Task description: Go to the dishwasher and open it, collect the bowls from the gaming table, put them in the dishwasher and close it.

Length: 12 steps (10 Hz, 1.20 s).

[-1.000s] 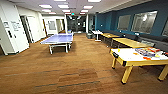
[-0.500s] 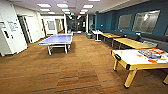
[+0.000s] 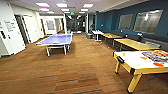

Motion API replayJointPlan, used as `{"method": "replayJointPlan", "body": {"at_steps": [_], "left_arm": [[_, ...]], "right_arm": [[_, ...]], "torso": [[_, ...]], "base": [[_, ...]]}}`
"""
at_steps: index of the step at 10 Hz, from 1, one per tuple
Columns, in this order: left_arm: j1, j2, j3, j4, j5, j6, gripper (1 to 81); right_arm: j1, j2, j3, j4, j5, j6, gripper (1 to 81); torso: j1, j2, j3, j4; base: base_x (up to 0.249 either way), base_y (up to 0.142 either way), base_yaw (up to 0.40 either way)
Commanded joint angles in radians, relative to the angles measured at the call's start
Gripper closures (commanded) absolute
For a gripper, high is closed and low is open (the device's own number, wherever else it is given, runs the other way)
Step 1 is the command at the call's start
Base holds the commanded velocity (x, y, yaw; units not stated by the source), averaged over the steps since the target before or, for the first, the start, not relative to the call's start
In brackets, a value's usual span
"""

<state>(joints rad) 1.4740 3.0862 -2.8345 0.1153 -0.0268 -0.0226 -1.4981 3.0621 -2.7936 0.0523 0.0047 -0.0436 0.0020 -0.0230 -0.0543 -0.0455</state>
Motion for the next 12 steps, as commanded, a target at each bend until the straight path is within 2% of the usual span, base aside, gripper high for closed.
{"method": "replayJointPlan", "body": {"at_steps": [1, 8, 12], "left_arm": [[-0.050, 0.003, 0.000, -0.008, 0.054, 0.001, 1.0], [-0.050, 0.002, 0.000, -0.006, 0.054, 0.003, 1.0], [-0.050, -0.001, 0.000, -0.009, 0.054, 0.001, 1.0]], "right_arm": [[0.049, 0.003, 0.003, 0.004, -0.054, -0.004, 1.0], [0.049, 0.003, 0.002, 0.006, -0.054, -0.004, 1.0], [0.052, 0.009, 0.003, 0.006, -0.054, -0.002, 1.0]], "torso": [[0.000, 0.000, 0.000, 0.000], [0.000, 0.000, 0.000, 0.000], [0.001, 0.000, 0.000, 0.000]], "base": [[0.261, 0.000, 0.000], [0.254, 0.000, 0.000], [0.134, 0.000, 0.000]]}}
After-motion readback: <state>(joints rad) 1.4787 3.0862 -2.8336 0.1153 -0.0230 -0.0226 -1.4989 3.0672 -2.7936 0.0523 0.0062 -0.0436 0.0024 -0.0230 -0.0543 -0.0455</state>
